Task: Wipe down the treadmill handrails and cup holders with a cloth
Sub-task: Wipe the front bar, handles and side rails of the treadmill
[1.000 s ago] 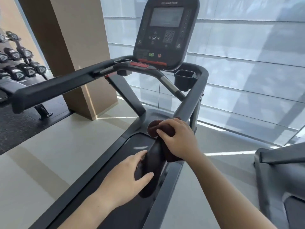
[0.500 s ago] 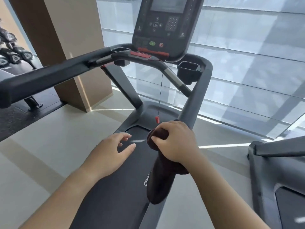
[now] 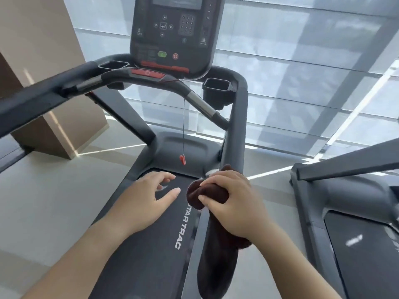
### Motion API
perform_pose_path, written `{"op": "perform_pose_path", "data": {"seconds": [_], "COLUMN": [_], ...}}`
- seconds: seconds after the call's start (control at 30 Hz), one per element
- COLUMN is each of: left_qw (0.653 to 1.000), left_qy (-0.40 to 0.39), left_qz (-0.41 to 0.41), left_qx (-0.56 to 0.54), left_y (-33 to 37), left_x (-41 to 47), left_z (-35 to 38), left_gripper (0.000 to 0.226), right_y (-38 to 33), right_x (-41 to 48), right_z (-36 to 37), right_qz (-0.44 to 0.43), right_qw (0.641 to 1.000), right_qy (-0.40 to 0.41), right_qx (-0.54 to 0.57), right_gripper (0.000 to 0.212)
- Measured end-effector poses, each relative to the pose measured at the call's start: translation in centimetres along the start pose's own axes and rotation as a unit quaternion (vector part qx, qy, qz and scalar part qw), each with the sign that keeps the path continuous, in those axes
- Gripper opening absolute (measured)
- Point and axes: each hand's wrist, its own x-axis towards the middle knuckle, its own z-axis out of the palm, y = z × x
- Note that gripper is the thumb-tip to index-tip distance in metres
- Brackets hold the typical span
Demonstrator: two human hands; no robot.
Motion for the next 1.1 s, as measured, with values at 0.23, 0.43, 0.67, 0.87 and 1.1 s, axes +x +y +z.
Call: {"op": "perform_pose_path", "data": {"seconds": [0.23, 0.43, 0.67, 0.87, 1.1], "left_qw": [0.985, 0.956, 0.946, 0.937, 0.935], "left_qy": [-0.123, -0.235, -0.258, -0.284, -0.282], "left_qz": [0.124, 0.175, 0.194, 0.203, 0.210], "left_qx": [0.009, 0.030, 0.027, 0.030, 0.048], "left_y": [-1.7, -0.4, -0.6, -1.2, -1.0], "left_x": [3.6, 3.6, 6.6, 10.4, 18.8], "left_z": [-3.2, -8.8, -12.8, -12.0, -10.6], "left_gripper": [0.042, 0.041, 0.036, 0.036, 0.033], "right_y": [-1.5, -8.9, -8.4, -5.7, -2.5], "right_x": [1.7, -3.5, 0.1, 5.5, 7.6], "right_z": [1.1, 4.5, 5.7, 5.5, 4.7], "right_qz": [0.178, 0.317, 0.355, 0.381, 0.371], "right_qw": [0.976, 0.911, 0.887, 0.876, 0.884], "right_qy": [0.044, 0.095, 0.015, 0.013, 0.114], "right_qx": [-0.119, -0.245, -0.295, -0.296, -0.261], "right_gripper": [0.033, 0.043, 0.049, 0.053, 0.044]}}
